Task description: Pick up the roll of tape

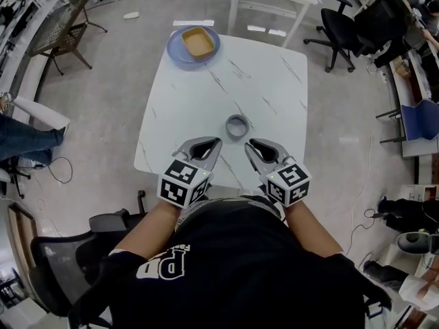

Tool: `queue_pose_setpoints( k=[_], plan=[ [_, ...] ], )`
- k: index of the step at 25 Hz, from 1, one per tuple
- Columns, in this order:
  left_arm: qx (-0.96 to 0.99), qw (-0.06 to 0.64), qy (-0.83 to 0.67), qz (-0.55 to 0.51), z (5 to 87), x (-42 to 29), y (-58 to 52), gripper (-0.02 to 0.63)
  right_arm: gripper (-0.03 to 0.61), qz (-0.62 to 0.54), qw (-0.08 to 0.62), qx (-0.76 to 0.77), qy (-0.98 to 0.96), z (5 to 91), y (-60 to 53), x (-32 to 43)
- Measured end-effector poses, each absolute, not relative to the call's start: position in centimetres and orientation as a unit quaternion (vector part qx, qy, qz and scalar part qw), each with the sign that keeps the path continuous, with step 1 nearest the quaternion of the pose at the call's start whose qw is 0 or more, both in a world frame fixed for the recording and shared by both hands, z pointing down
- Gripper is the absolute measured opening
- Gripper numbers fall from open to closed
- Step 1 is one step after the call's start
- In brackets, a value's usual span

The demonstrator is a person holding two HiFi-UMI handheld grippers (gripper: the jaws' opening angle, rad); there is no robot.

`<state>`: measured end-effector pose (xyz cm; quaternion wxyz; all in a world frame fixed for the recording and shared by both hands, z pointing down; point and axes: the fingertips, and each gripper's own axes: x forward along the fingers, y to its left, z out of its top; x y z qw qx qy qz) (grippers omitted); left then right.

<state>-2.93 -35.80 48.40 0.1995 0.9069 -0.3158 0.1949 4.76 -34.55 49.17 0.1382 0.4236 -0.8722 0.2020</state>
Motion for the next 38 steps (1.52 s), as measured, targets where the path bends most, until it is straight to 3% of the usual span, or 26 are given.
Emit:
queue_pose_setpoints(
  k=[7, 20, 28, 38],
  plan=[
    [0.903, 0.200, -0.329, 0.191, 48.5, -3.9, -35.8, 0.058, 0.034, 0.184, 0.155, 0.416, -0.877, 49.4, -35.1, 4.2],
    [0.885, 0.217, -0.370, 0.181, 49.6, -7.9, -35.7, 0.058, 0.034, 0.155, 0.263, 0.397, -0.866, 55.3, -38.2, 3.9],
    [0.870, 0.237, -0.391, 0.185, 51.1, -10.2, -35.0, 0.058, 0.034, 0.105, 0.398, 0.331, -0.849, 61.8, -38.1, 2.6],
    [0.856, 0.252, -0.410, 0.191, 52.4, -12.5, -34.1, 0.058, 0.035, 0.097, 0.490, 0.282, -0.819, 67.6, -39.0, 2.1]
  ],
)
